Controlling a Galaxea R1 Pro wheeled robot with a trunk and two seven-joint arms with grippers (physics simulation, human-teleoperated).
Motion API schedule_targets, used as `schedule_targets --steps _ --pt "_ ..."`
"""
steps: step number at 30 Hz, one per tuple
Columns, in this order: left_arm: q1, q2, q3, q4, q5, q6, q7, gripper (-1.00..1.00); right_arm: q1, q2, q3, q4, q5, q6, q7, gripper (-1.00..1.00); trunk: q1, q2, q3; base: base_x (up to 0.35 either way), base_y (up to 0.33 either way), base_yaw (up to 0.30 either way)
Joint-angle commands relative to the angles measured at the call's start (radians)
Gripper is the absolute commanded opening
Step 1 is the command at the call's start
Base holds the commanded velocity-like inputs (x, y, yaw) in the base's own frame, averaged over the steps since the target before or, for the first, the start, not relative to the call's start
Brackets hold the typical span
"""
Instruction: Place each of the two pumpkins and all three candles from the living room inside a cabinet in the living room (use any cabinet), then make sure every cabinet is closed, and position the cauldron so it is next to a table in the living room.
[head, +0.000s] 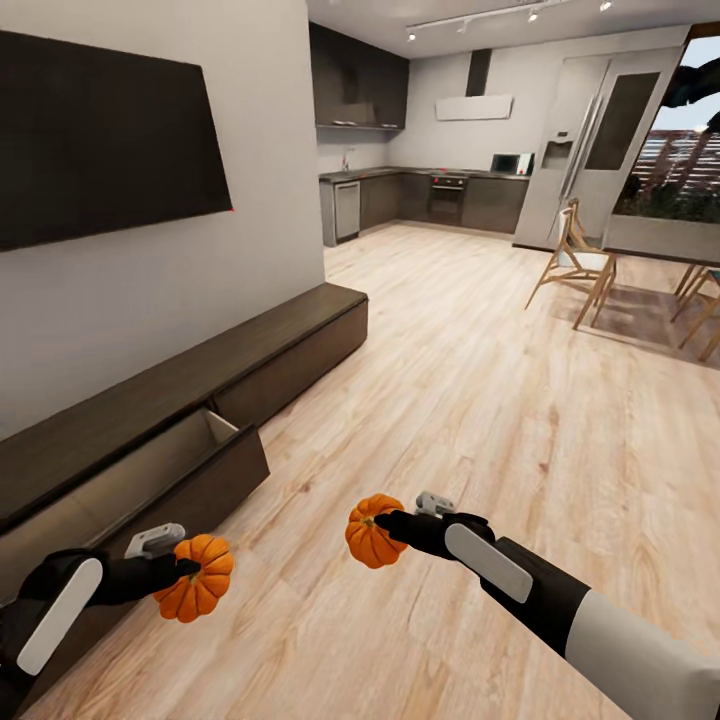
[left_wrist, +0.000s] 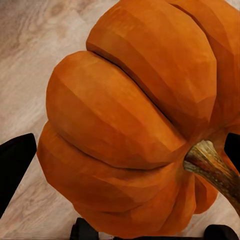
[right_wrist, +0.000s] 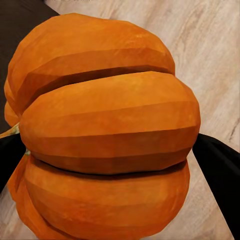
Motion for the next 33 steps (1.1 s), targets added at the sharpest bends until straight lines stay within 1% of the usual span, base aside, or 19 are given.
schedule_targets --steps 1,4,8,9,10,11,13,15,19,21,25,29,33 --pt "-0.001 -0.002 -0.002 0.001 0.005 0.003 0.033 -1.0 -0.001 -0.001 0.003 -0.002 -0.006 0.0 -0.006 -1.0 -0.004 0.007 0.002 0.0 0.0 0.02" --pt "-0.001 -0.015 -0.002 0.002 0.006 0.003 0.085 -1.0 -0.001 -0.001 0.002 -0.002 -0.006 0.0 -0.006 -1.0 -0.015 0.028 0.012 0.0 0.0 0.009" --pt "-0.001 -0.039 -0.002 0.006 0.007 0.002 0.149 -1.0 -0.001 -0.001 0.002 -0.002 -0.005 0.0 -0.006 -1.0 -0.031 0.056 0.024 0.0 0.0 0.002" --pt "-0.001 -0.048 -0.002 0.006 0.008 0.002 0.178 -1.0 -0.001 -0.001 0.002 -0.002 -0.005 0.0 -0.006 -1.0 -0.035 0.063 0.028 0.0 0.0 0.0" --pt "-0.002 -0.05 -0.002 0.006 0.008 0.002 0.189 -1.0 -0.001 -0.001 0.003 -0.002 -0.005 0.0 -0.006 -1.0 -0.038 0.07 0.031 0.0 0.0 0.0" --pt "-0.003 -0.06 -0.002 0.007 0.008 0.001 0.223 -1.0 -0.001 -0.001 0.003 -0.002 -0.006 0.0 -0.006 -1.0 -0.042 0.077 0.034 0.0 0.0 0.0" --pt "-0.007 -0.075 -0.002 0.007 0.01 0.001 0.273 -1.0 -0.001 -0.001 0.005 -0.002 -0.005 0.002 -0.006 -1.0 -0.05 0.091 0.041 0.0 0.0 0.056" --pt "-0.008 -0.082 -0.002 0.007 0.011 0.001 0.301 -1.0 -0.001 -0.001 0.005 -0.003 -0.004 0.003 -0.006 -1.0 -0.058 0.105 0.048 0.0 0.0 0.151" --pt "-0.008 -0.085 -0.002 0.007 0.011 0.001 0.322 -1.0 -0.001 0.002 0.005 -0.003 0.004 0.004 -0.006 -1.0 -0.073 0.133 0.065 0.0 0.0 0.194" --pt "-0.008 -0.086 -0.002 0.007 0.009 0.001 0.325 -1.0 -0.001 0.01 0.006 -0.003 0.011 0.004 -0.007 -1.0 -0.081 0.147 0.073 0.0 0.0 0.209" --pt "-0.009 -0.086 -0.002 0.007 0.006 0.002 0.325 -1.0 -0.001 0.024 0.006 -0.001 0.043 0.007 -0.008 -1.0 -0.096 0.175 0.09 0.0 0.0 0.211" --pt "-0.009 -0.086 -0.001 0.006 0.005 0.002 0.323 -1.0 -0.001 0.031 0.006 0.0 0.052 0.007 -0.008 -1.0 -0.096 0.175 0.094 0.0 0.0 0.212" --pt "-0.009 -0.086 0.0 0.005 0.007 0.003 0.321 -1.0 -0.001 0.033 0.006 0.0 0.053 0.008 -0.008 -1.0 -0.096 0.175 0.099 0.002 -0.001 0.212"
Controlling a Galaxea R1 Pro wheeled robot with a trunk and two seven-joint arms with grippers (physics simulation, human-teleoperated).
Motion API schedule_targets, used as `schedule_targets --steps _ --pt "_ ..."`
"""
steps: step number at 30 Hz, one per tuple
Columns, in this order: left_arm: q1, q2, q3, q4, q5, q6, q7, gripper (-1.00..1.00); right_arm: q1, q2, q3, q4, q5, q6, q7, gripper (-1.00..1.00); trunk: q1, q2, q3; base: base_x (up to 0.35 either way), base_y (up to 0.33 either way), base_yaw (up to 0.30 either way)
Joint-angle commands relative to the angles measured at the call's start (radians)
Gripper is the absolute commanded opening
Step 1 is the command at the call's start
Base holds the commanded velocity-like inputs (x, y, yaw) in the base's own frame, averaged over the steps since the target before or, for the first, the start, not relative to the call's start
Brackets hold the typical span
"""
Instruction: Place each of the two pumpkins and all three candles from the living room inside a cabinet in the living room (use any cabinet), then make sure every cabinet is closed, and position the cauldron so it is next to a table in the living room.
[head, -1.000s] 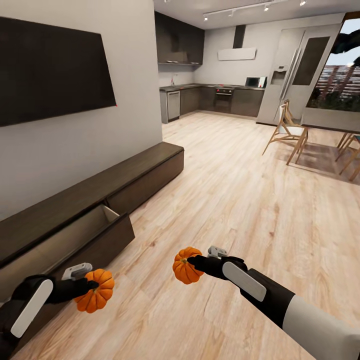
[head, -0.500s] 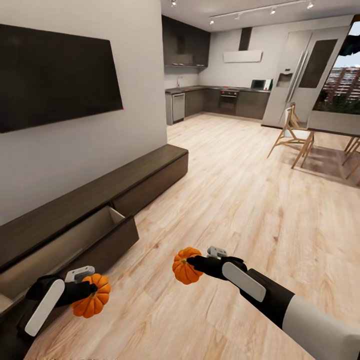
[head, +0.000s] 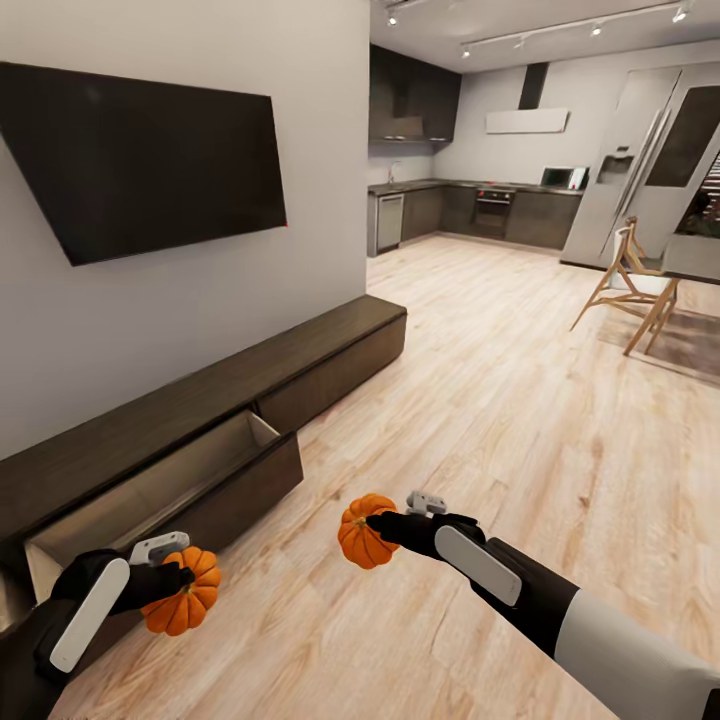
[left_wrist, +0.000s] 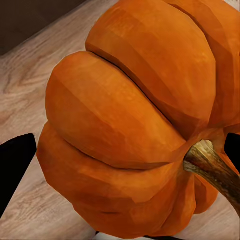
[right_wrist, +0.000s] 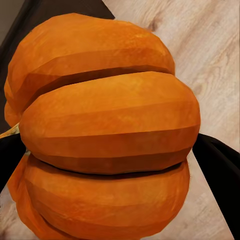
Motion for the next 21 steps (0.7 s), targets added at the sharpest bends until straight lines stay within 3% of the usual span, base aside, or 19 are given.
schedule_targets --steps 1,14,21 --pt "-0.001 0.001 -0.002 -0.001 0.01 0.002 0.012 -1.0 -0.001 -0.001 0.002 -0.002 -0.006 0.0 -0.006 -1.0 0.0 -0.001 0.0 0.054 -0.031 0.212" --pt "-0.001 -0.001 -0.003 0.001 0.012 0.003 0.013 -1.0 -0.001 0.001 0.003 -0.003 -0.005 0.0 -0.006 -1.0 0.0 -0.001 0.014 0.252 -0.169 0.212" --pt "-0.001 -0.021 -0.004 0.0 0.011 0.003 0.014 -1.0 -0.001 0.002 0.004 -0.004 -0.005 0.0 -0.006 -1.0 0.0 -0.001 0.022 0.13 -0.277 0.212"
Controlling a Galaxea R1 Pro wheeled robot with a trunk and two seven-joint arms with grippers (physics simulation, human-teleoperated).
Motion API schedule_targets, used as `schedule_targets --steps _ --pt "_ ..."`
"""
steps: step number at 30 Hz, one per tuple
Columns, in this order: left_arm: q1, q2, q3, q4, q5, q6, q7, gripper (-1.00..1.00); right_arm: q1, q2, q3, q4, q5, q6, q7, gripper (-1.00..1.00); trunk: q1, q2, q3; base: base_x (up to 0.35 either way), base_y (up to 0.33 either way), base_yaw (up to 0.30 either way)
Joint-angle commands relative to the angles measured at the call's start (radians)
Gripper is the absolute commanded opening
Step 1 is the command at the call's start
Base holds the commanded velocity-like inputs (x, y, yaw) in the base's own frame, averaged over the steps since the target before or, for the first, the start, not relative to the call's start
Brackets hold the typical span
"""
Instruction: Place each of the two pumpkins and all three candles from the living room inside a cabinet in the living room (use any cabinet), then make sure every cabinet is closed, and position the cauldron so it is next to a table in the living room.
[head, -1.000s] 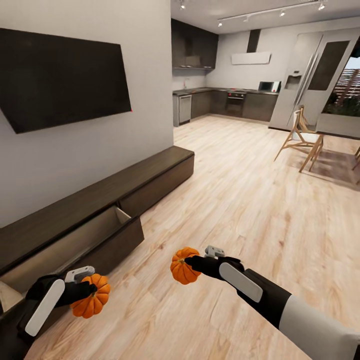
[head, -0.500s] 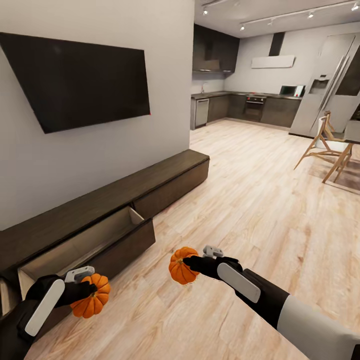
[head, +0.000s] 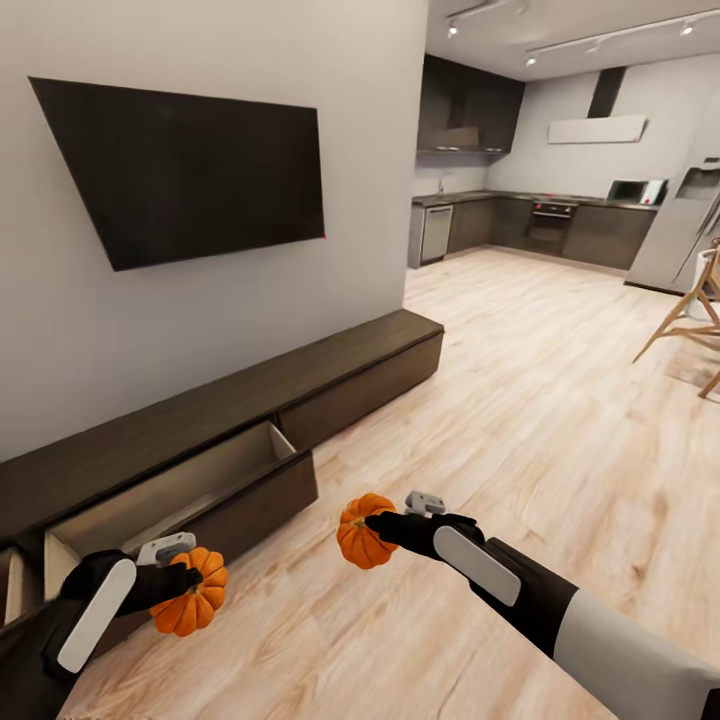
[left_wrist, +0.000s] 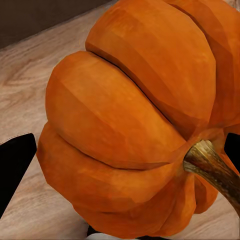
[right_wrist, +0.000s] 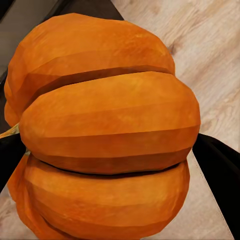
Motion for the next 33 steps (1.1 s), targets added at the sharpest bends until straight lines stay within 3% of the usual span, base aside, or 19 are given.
schedule_targets --steps 1,20,33 --pt "-0.001 -0.001 -0.002 -0.001 0.003 0.004 0.011 -1.0 -0.001 -0.001 0.002 -0.002 -0.006 0.0 -0.006 -1.0 0.0 -0.001 0.0 0.028 -0.115 0.212" --pt "-0.001 -0.003 -0.002 -0.001 0.005 0.004 0.01 -1.0 -0.001 -0.001 0.002 -0.002 -0.006 0.0 -0.006 -1.0 0.0 -0.001 0.021 0.002 -0.014 0.212" --pt "-0.001 -0.007 -0.002 -0.001 0.004 0.004 0.011 -1.0 -0.001 0.012 0.003 -0.001 -0.006 0.001 -0.006 -1.0 0.0 -0.001 0.036 0.0 -0.152 0.212"
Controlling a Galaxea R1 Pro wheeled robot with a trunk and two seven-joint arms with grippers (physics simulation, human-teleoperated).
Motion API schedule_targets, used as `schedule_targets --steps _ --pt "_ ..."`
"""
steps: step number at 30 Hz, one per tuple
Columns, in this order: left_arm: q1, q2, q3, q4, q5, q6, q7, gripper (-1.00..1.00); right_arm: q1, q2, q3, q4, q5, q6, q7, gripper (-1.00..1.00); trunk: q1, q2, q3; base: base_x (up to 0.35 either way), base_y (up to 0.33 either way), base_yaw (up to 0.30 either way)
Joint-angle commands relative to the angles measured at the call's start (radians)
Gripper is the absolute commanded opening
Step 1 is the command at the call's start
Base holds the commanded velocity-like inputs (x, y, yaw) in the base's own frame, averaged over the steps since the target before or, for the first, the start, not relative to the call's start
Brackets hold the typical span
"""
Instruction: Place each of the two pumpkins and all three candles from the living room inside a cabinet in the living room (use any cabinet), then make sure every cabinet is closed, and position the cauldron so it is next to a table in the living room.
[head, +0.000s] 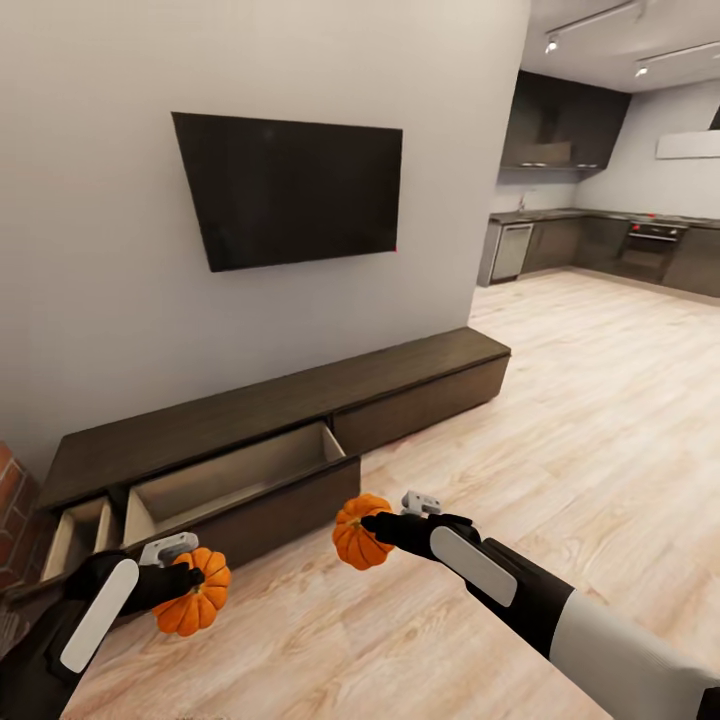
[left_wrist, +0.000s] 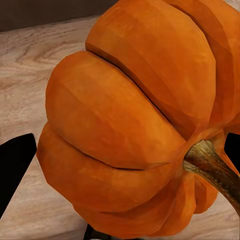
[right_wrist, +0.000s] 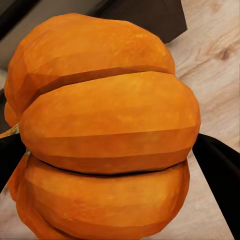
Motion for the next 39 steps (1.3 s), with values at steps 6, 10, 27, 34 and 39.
schedule_targets --steps 6,10,27,34,39 --pt "-0.001 0.001 -0.002 -0.008 0.008 0.003 0.01 -1.0 -0.001 0.0 0.003 0.002 -0.006 0.0 -0.006 -1.0 0.0 -0.001 0.006 0.0 -0.017 0.212" --pt "-0.001 -0.002 -0.003 -0.012 0.008 0.003 0.01 -1.0 -0.001 0.001 0.002 0.003 -0.006 0.0 -0.007 -1.0 0.0 -0.001 0.01 0.0 -0.001 0.212" --pt "-0.001 -0.019 -0.004 -0.013 0.007 0.003 0.011 -1.0 -0.001 0.001 0.003 0.003 -0.006 0.0 -0.006 -1.0 -0.061 0.111 0.079 0.0 0.0 0.212" --pt "-0.001 -0.019 -0.005 -0.013 0.007 0.003 0.011 -1.0 -0.001 0.001 0.003 0.003 -0.006 0.0 -0.006 -1.0 -0.088 0.16 0.109 0.0 0.0 0.212" --pt "-0.001 -0.02 -0.005 -0.013 0.007 0.003 0.012 -1.0 -0.001 0.001 0.003 0.003 -0.006 0.0 -0.006 -1.0 -0.107 0.195 0.13 0.0 0.0 0.212"
